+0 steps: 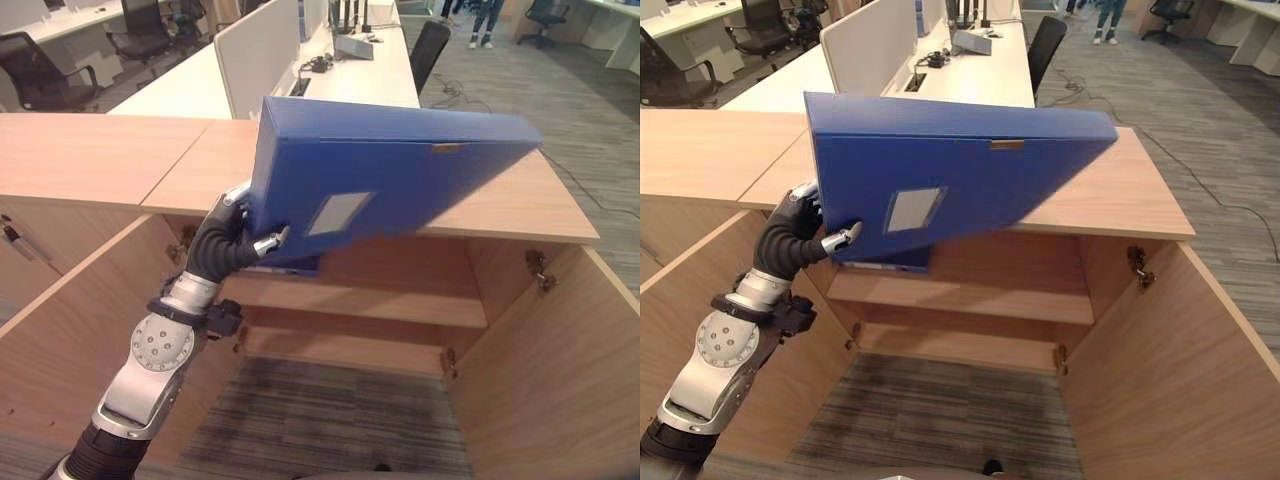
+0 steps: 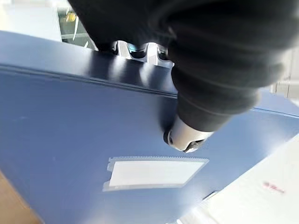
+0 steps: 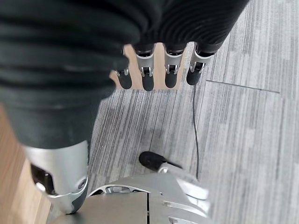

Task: Put the empty folder in the office cabinet

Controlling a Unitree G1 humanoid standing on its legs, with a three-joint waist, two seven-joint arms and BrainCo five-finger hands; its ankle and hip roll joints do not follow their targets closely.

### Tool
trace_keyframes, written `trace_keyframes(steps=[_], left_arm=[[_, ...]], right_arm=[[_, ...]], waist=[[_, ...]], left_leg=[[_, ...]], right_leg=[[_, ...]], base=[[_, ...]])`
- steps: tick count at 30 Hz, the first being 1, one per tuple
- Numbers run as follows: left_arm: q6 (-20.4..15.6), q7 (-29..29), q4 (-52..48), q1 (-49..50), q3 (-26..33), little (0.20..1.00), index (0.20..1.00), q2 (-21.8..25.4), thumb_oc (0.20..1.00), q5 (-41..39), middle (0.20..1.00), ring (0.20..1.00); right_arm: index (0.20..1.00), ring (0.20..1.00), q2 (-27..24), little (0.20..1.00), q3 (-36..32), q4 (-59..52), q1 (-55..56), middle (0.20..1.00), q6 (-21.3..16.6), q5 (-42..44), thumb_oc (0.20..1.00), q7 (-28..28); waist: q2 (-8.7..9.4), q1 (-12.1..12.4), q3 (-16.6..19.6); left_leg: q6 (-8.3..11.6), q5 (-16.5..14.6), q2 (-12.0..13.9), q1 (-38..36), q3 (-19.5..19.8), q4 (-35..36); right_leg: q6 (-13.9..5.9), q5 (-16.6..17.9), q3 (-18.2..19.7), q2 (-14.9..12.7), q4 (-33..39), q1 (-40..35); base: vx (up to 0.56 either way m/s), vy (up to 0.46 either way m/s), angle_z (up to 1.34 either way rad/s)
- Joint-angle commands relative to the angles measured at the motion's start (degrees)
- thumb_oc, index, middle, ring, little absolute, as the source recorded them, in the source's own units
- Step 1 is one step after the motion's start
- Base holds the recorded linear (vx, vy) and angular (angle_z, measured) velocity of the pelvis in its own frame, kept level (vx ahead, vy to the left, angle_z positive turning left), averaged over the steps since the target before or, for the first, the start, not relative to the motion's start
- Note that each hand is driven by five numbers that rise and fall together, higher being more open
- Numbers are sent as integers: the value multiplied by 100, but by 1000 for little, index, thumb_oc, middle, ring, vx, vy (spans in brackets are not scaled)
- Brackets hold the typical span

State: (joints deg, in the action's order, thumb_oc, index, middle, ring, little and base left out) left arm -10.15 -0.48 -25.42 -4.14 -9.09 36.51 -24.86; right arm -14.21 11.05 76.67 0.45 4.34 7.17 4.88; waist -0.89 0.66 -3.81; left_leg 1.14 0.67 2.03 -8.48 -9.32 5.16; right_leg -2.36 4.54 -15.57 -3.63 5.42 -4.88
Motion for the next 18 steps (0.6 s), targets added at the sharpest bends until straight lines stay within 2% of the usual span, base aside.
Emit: trace_keyframes(steps=[1, 2, 3, 4, 7, 11, 15, 16, 17, 18], left_arm=[[-237, -473, -718, -719, -145, 200, 200, 127, 200, -1479, 200, 200], [-238, -473, -716, -721, -147, 200, 200, 127, 200, -1480, 200, 200], [-67, -701, -785, -874, -393, 200, 200, 258, 200, -1895, 200, 200], [-71, -702, -775, -889, -403, 200, 200, 263, 200, -1901, 200, 200], [163, -860, -805, -1288, -916, 200, 200, 425, 200, -2657, 200, 200], [299, -792, -641, -1276, -1190, 200, 200, 369, 200, -2767, 200, 200], [553, -814, -306, -902, -1274, 200, 200, 427, 200, -2382, 200, 200], [643, -841, -12, -528, -1227, 200, 200, 460, 200, -2028, 200, 200], [580, -765, -101, -198, -1089, 200, 200, 385, 200, -1751, 200, 200], [664, -953, 177, 509, -833, 200, 200, 384, 200, -1510, 200, 200]], right_arm=[[1000, 1000, 109, 1000, 327, 362, -423, 1000, -16, -323, 1000, -202], [1000, 1000, 109, 1000, 326, 362, -423, 1000, -17, -323, 1000, -202], [1000, 1000, 121, 1000, 309, 434, -422, 1000, -8, -308, 1000, -335], [1000, 1000, 126, 1000, 301, 435, -426, 1000, -7, -308, 1000, -335], [1000, 1000, 249, 1000, 390, 491, -490, 1000, 14, -281, 1000, -393], [1000, 1000, 277, 1000, 465, 490, -485, 1000, 16, -243, 1000, -363], [1000, 1000, 288, 1000, 454, 478, -448, 1000, 2, -164, 1000, -370], [1000, 1000, 413, 1000, 483, 388, -522, 1000, -125, -65, 1000, -224], [1000, 1000, 352, 1000, 583, 37, -680, 1000, -130, -77, 1000, -145], [1000, 1000, 246, 1000, 418, -334, -622, 1000, -315, 396, 1000, -276]], waist=[[289, 6, 35], [289, 7, 34], [264, -8, 42], [269, -2, 38], [261, -25, 42], [260, -34, 21], [252, -25, 5], [221, 22, -22], [220, 47, -30], [225, 74, -65]], left_leg=[[146, -456, -51, -92, 163, -16], [146, -456, -51, -92, 163, -16], [136, -460, -61, -89, 169, -16], [136, -460, -62, -89, 170, -16], [113, -470, -68, -96, 170, -16], [108, -466, -76, -99, 176, -16], [108, -463, -72, -106, 171, -16], [106, -463, -73, -108, 166, -16], [105, -454, -68, -108, 162, -16], [108, -440, -66, -103, 152, -16]], right_leg=[[-514, -277, 37, -211, -42, -335], [-514, -277, 37, -211, -42, -336], [-518, -273, 26, -205, -42, -343], [-518, -273, 25, -206, -42, -343], [-515, -276, 25, -207, -42, -348], [-516, -271, 31, -211, -42, -346], [-516, -261, 39, -209, -42, -342], [-516, -260, 47, -212, -42, -343], [-513, -259, 48, -210, -42, -348], [-503, -256, 72, -202, -42, -340]], base=[[0, 0, 0], [-18, -6, 3], [0, 0, 0], [-15, -4, 4], [0, 0, 0], [0, 0, 0], [0, 0, 0], [0, 0, 0], [-13, 26, -11], [-12, 17, -8]])
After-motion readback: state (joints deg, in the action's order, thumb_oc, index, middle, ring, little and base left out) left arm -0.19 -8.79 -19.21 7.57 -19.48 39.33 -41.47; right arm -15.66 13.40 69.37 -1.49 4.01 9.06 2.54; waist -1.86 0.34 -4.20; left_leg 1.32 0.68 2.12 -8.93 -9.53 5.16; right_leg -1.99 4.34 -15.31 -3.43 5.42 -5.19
